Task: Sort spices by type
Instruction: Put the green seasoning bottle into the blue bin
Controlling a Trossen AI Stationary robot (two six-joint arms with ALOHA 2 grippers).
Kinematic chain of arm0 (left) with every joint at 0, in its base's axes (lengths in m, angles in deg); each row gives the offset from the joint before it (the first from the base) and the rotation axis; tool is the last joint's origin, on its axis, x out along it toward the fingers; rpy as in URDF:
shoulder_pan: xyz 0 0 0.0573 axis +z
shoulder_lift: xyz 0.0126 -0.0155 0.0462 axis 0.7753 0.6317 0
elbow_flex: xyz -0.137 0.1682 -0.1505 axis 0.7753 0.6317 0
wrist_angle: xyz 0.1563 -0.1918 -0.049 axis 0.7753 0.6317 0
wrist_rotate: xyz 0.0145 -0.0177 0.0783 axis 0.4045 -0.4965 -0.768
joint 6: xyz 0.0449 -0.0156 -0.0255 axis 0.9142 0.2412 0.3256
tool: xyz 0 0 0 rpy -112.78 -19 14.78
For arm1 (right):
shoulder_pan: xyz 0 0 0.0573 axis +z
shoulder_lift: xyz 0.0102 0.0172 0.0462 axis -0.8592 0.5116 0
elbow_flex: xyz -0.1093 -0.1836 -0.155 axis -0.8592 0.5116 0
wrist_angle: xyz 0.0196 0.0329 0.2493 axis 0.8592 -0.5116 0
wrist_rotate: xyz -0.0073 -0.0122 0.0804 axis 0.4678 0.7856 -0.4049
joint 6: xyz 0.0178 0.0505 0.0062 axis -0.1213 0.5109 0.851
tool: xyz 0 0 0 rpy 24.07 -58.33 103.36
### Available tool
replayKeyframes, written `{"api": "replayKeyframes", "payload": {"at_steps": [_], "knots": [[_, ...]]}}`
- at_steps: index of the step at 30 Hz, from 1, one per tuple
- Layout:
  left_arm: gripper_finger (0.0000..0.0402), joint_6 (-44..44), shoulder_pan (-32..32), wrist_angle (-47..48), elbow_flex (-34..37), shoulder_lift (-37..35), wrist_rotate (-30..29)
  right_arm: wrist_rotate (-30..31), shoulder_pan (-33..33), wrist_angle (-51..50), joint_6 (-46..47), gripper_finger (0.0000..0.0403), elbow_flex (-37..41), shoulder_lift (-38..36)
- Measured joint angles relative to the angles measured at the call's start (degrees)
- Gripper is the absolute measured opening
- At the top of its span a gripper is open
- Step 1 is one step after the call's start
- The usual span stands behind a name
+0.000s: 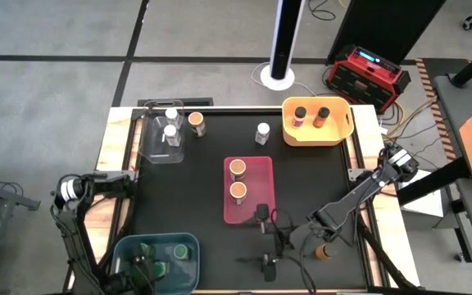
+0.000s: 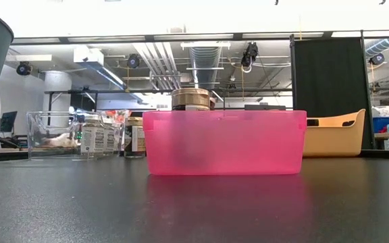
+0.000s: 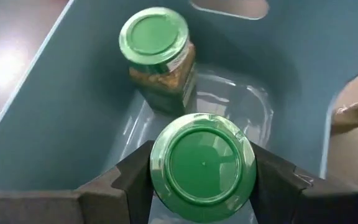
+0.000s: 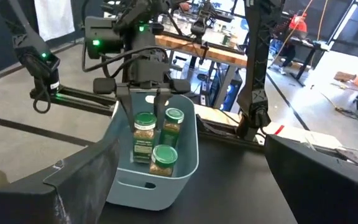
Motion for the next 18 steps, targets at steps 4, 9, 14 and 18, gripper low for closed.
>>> {"api": "replayKeyframes", "payload": {"at_steps": [4,9,14,18], "knots": [[0.0186,-2.53,0.02,-0.02,1.27,-0.43,0.00,-0.01,0.11,0.05,0.02,0.0389,0.24,0.00],[0.0186,-2.69,0.09,-0.07,1.51,-0.63,0.02,-0.01,0.13,0.45,0.03,0.0389,0.37,0.00],[0.0186,-2.16,0.13,-0.85,1.51,-0.73,-0.98,-0.01,0.11,0.44,1.25,0.0389,0.60,0.00],[0.0186,-0.54,0.13,-2.43,1.51,-0.76,-1.53,-0.01,0.11,0.40,1.62,0.0389,1.18,0.00]]}}
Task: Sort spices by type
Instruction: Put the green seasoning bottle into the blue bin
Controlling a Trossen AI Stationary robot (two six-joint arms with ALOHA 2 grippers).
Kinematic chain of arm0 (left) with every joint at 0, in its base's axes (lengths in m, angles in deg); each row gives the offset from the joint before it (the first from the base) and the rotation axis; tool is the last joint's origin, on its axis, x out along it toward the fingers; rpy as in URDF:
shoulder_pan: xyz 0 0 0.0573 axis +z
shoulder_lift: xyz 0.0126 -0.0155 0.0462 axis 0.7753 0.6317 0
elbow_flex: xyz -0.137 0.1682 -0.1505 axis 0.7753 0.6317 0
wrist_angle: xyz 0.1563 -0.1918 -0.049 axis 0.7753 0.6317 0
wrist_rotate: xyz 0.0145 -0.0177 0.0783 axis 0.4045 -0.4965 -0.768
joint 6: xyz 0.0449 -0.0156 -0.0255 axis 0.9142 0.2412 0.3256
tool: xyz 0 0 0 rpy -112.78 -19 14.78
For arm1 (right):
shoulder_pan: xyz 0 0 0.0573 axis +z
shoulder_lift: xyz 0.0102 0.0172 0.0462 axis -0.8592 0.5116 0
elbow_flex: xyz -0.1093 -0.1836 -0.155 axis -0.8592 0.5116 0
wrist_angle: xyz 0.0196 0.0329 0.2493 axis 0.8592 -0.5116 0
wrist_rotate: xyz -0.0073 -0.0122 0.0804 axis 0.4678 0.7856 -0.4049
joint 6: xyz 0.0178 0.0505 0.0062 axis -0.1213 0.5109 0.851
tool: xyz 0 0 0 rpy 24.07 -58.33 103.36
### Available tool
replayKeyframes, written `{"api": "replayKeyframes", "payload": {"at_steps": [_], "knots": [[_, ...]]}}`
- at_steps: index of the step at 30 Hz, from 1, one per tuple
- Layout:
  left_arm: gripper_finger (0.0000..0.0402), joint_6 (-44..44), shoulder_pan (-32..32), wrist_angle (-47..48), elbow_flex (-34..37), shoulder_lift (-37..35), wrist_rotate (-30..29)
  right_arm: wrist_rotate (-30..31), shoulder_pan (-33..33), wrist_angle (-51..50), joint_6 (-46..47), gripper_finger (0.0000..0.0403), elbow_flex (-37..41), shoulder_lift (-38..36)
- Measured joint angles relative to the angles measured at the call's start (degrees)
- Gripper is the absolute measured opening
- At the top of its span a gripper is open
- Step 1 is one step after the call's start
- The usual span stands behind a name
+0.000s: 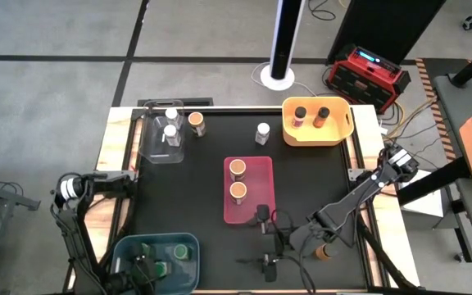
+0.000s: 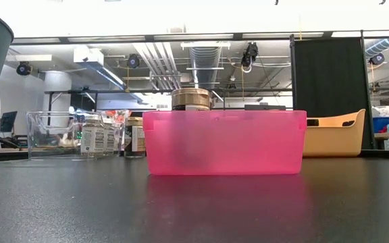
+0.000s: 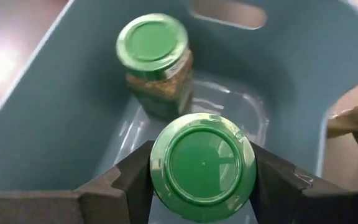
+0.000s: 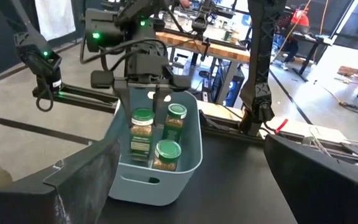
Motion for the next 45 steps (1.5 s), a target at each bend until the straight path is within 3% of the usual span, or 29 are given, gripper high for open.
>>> {"api": "replayKeyframes", "payload": {"at_steps": [10,18,22,36,45], "knots": [[0.0186,6.77,0.86,-3.58,1.21,-2.99,-1.48,0.00,0.00,0.29,-0.01,0.0389,0.08,0.00],[0.0186,6.55,1.53,-12.99,11.48,-9.19,-0.26,0.00,0.00,0.08,0.74,0.0389,0.10,0.00],[0.0186,2.06,1.57,-14.08,14.75,-10.86,0.13,0.01,0.00,0.04,0.78,0.0389,0.12,0.00],[0.0186,2.38,1.66,-13.52,15.65,-10.96,3.12,0.11,0.00,0.01,0.80,0.0389,0.20,0.00],[0.0251,1.85,1.66,-13.03,15.65,-10.94,3.02,0.15,0.00,-0.01,1.52,0.0389,0.45,0.00]]}}
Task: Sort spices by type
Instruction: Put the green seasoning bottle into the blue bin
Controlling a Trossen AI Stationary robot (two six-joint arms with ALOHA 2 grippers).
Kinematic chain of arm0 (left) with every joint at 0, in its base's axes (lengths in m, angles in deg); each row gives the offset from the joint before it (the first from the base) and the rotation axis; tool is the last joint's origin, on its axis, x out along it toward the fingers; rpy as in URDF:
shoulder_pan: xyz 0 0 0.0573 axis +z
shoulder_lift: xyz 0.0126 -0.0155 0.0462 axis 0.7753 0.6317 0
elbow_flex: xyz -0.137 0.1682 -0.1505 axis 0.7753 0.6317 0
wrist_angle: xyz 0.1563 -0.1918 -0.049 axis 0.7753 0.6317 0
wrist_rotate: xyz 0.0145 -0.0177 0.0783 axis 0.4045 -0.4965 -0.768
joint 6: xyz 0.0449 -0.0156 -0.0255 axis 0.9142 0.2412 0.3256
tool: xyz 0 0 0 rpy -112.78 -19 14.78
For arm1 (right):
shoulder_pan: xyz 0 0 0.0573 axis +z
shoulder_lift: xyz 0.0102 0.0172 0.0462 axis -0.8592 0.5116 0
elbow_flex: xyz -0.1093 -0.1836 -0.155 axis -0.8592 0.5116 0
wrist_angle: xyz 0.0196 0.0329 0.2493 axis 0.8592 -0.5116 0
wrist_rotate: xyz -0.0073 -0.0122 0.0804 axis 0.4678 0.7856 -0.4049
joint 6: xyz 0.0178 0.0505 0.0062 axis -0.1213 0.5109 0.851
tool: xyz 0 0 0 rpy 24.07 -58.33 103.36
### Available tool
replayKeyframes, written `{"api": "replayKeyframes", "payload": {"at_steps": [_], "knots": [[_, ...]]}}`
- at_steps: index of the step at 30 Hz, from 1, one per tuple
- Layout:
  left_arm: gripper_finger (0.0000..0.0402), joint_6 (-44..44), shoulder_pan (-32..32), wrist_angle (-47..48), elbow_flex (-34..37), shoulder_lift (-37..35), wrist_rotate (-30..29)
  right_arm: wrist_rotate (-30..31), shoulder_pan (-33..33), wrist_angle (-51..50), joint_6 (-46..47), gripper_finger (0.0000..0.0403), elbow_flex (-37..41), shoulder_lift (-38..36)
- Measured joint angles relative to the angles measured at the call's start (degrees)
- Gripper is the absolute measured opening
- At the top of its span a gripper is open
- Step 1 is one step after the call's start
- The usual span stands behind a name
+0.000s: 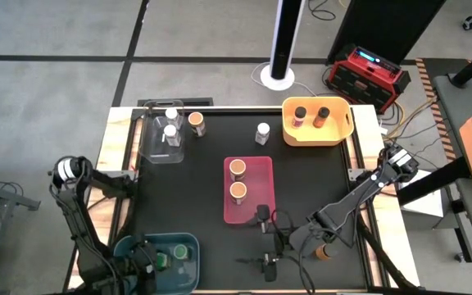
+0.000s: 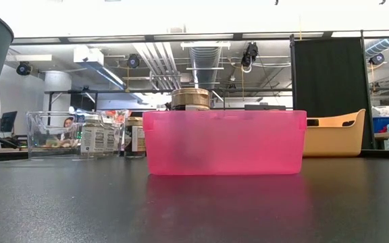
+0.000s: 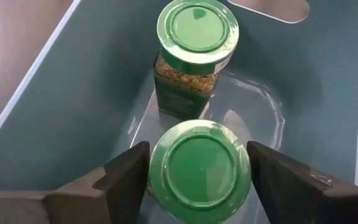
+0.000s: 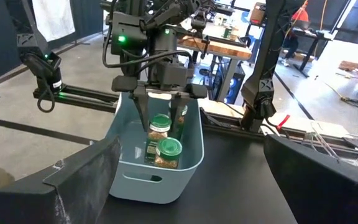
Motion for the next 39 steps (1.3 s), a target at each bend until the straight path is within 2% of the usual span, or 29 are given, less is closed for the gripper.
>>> {"api": "replayKeyframes", "payload": {"at_steps": [6,20,23,27,29,33,34,39], "knots": [[0.0256,-0.06,0.00,1.37,-0.63,0.02,0.22,0.02,0.02,0.00,0.00,0.0389,0.02,0.02],[0.0258,1.20,0.11,16.20,-12.32,0.17,0.52,0.04,0.01,0.05,0.26,0.0389,0.02,0.02],[0.0246,2.56,0.11,17.68,-13.83,0.17,0.76,0.04,0.00,0.07,0.28,0.0389,0.02,0.02],[0.0197,2.95,0.37,20.35,-15.78,0.20,4.24,0.04,0.00,0.09,0.28,0.0389,0.02,0.02],[0.0150,2.88,0.37,21.78,-16.20,0.20,7.28,0.04,0.00,0.07,0.28,0.0389,0.02,0.02],[0.0028,2.36,0.37,24.11,-16.17,0.20,12.64,0.04,0.00,0.07,0.27,0.0389,0.02,0.02],[0.0015,2.16,0.37,24.27,-16.17,0.20,13.52,0.04,0.00,0.07,0.28,0.0389,0.02,0.02],[0.0006,1.97,0.25,25.03,-16.17,0.32,17.33,0.04,0.00,0.07,0.28,0.0389,0.02,0.02]]}}
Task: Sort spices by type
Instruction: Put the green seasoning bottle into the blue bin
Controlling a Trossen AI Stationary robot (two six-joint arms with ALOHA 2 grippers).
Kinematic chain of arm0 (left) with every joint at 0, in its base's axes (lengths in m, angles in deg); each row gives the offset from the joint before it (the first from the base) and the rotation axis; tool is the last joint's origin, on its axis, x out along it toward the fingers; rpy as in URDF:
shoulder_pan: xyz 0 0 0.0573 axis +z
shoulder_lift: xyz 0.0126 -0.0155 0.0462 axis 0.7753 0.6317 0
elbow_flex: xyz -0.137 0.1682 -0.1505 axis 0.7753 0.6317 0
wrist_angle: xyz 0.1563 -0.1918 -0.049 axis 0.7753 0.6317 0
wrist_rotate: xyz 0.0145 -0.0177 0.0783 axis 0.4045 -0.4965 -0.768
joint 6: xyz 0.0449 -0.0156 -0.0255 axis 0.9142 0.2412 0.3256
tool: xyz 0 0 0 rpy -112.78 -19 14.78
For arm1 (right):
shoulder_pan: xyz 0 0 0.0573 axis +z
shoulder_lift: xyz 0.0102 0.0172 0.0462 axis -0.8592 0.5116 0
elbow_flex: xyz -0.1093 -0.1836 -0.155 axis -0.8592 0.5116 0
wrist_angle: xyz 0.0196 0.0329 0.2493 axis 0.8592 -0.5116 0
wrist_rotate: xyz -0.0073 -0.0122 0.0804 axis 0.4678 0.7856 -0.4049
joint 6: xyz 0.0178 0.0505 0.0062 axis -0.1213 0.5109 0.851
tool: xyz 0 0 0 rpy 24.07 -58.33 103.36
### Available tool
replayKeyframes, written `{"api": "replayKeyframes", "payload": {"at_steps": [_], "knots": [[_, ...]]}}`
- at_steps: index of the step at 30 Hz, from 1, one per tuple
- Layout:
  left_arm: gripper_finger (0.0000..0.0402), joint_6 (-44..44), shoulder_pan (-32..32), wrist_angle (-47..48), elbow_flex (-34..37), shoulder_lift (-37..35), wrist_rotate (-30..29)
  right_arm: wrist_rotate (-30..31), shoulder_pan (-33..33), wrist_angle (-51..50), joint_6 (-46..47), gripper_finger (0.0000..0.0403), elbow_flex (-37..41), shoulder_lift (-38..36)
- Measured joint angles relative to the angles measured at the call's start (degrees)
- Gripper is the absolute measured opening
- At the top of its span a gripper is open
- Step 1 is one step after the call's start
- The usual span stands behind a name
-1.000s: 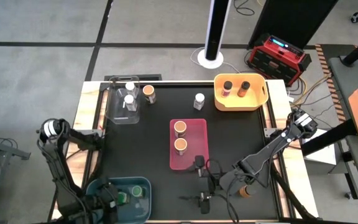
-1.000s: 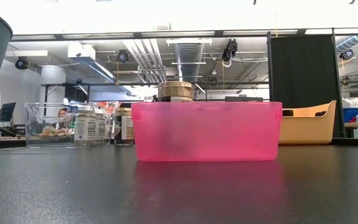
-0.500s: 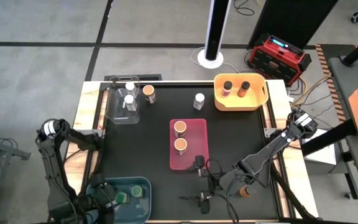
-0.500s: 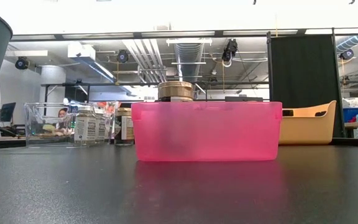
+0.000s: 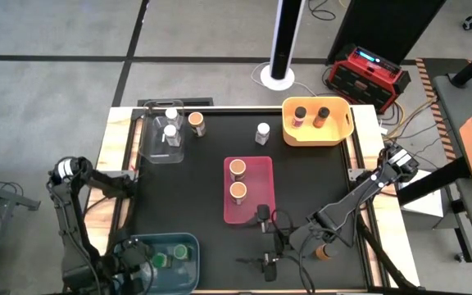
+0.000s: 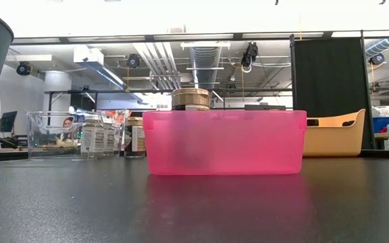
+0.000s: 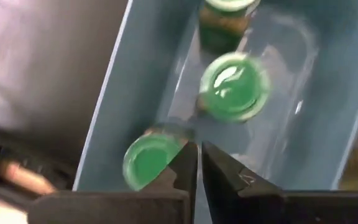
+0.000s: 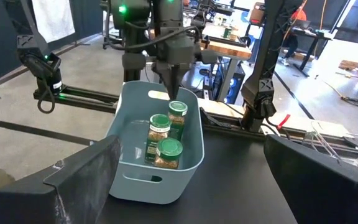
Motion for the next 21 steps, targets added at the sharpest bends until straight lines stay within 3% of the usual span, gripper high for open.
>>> {"api": "replayKeyframes", "payload": {"at_steps": [7,21], "knots": [[0.0000,-1.38,-0.12,4.14,0.02,0.71,3.69,0.00,0.00,0.00,0.00,0.0389,0.00,0.00],[0.0000,0.43,-0.36,5.33,0.14,3.18,3.42,0.00,0.00,-0.02,0.51,0.0389,0.00,0.00]]}}
